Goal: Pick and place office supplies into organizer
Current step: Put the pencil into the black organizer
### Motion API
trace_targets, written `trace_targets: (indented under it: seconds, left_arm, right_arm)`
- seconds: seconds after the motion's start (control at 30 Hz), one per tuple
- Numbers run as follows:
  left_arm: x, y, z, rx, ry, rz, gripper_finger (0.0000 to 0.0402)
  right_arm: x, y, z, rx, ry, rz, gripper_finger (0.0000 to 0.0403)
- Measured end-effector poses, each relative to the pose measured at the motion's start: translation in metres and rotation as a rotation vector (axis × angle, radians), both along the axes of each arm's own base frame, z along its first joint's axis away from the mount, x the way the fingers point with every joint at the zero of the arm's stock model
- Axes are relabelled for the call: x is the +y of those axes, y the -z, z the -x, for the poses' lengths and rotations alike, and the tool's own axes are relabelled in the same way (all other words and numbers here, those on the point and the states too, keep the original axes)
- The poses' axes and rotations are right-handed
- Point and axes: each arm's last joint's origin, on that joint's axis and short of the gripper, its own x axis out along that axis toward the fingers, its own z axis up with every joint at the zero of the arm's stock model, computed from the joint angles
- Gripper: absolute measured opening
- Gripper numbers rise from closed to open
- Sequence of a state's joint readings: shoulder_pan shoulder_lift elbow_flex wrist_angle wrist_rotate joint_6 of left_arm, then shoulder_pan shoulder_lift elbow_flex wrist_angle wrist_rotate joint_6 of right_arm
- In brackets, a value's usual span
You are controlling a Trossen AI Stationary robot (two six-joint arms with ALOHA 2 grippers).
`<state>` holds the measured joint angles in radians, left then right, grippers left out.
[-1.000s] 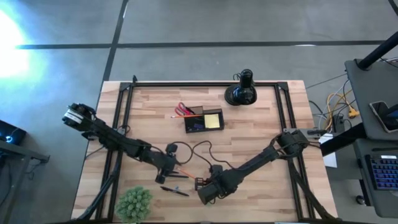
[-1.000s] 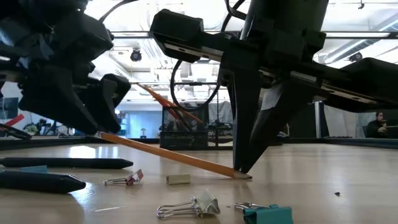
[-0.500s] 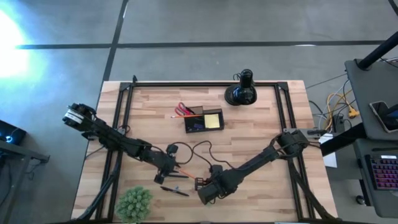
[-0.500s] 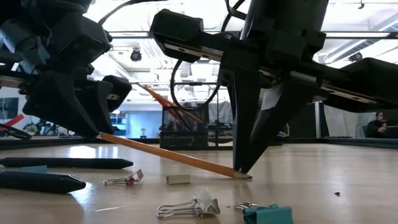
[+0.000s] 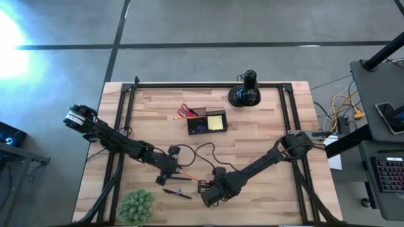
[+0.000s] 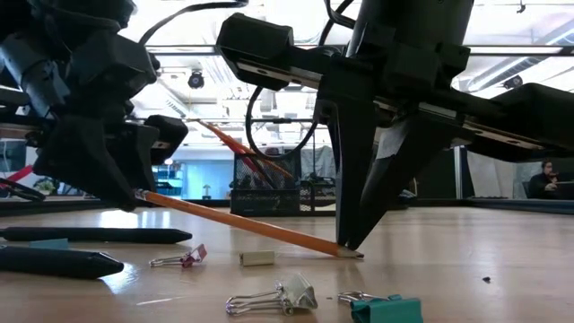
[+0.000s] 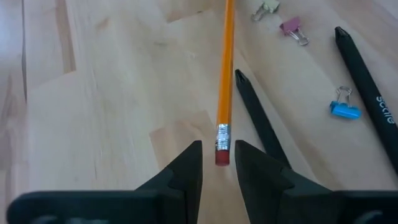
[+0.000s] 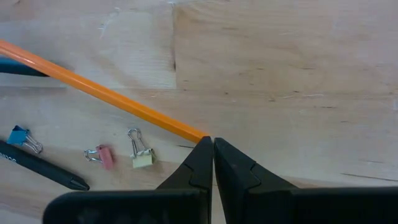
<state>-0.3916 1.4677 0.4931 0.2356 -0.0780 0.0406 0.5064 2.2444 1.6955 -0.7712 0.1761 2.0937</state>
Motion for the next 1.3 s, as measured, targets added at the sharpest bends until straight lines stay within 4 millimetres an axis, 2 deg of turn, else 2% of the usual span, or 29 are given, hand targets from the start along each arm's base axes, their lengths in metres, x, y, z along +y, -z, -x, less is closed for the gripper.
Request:
trace_targets:
  seconds: [0.4,0.67,0.97,1.07,1.17,1.3]
  left_arm:
    - [-0.001,-0.001,-0.001,-0.017,0.013,0.016,0.0075]
    - [-0.001,-0.001,0.0,-0.018,0.035,0.001,0.0009]
    - [-0.001,-0.001,0.0,-0.018,0.033,0.003,0.0015]
    - [-0.001,-0.001,-0.001,-0.024,0.028,0.01,0.0015]
    - [-0.001,-0.003,0.0,-0.023,0.025,0.007,0.0013]
    - [0.002,-0.016,0.005,-0.007,0.006,-0.016,0.0008]
  right_arm:
    - [0.0,0.0,0.0,0.0,0.0,0.0,0.0008]
    - [0.0,0.0,0.0,-0.003,0.001,-0.002,0.0008]
    - [0.001,-0.004,0.0,-0.017,0.005,0.023,0.0008]
    - [0.004,-0.018,0.002,-0.072,0.023,0.154,0.0008]
    - [-0.002,-0.051,0.008,-0.078,0.073,0.234,0.0009]
    - [-0.009,-0.086,0.021,0.026,0.075,0.368,0.0009]
